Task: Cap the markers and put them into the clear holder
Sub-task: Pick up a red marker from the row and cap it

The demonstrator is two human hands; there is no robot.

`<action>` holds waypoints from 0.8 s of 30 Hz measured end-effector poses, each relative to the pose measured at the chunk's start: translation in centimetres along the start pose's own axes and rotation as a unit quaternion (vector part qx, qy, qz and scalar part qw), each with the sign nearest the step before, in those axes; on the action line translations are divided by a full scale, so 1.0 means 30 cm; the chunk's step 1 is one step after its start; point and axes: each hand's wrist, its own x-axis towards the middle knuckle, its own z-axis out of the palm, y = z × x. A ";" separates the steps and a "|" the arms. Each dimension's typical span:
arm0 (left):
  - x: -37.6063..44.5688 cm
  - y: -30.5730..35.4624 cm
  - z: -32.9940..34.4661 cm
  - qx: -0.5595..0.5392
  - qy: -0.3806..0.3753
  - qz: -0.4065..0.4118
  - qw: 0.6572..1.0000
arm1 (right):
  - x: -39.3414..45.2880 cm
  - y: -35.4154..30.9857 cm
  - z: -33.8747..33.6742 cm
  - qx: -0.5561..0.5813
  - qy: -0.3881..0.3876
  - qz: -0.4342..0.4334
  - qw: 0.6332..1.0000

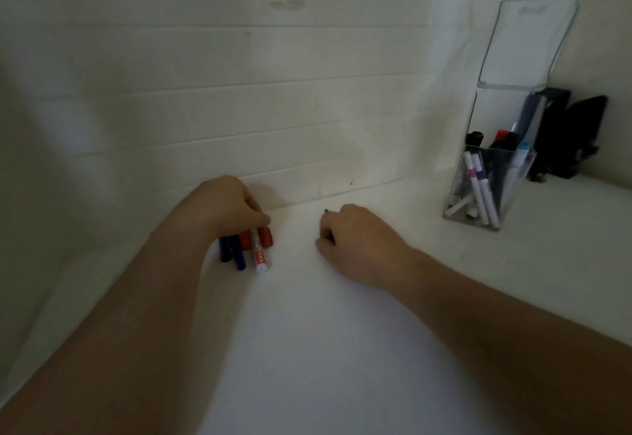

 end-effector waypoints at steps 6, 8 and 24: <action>-0.003 0.022 0.041 0.034 -0.024 0.022 0.999 | -0.116 0.187 -0.055 0.029 0.003 0.037 0.999; -0.012 0.044 0.063 0.028 0.003 0.030 0.999 | -0.148 0.216 -0.048 0.042 0.023 0.038 0.998; -0.026 0.120 0.158 0.029 0.022 0.115 0.993 | -0.195 0.230 -0.054 0.072 0.066 0.074 0.992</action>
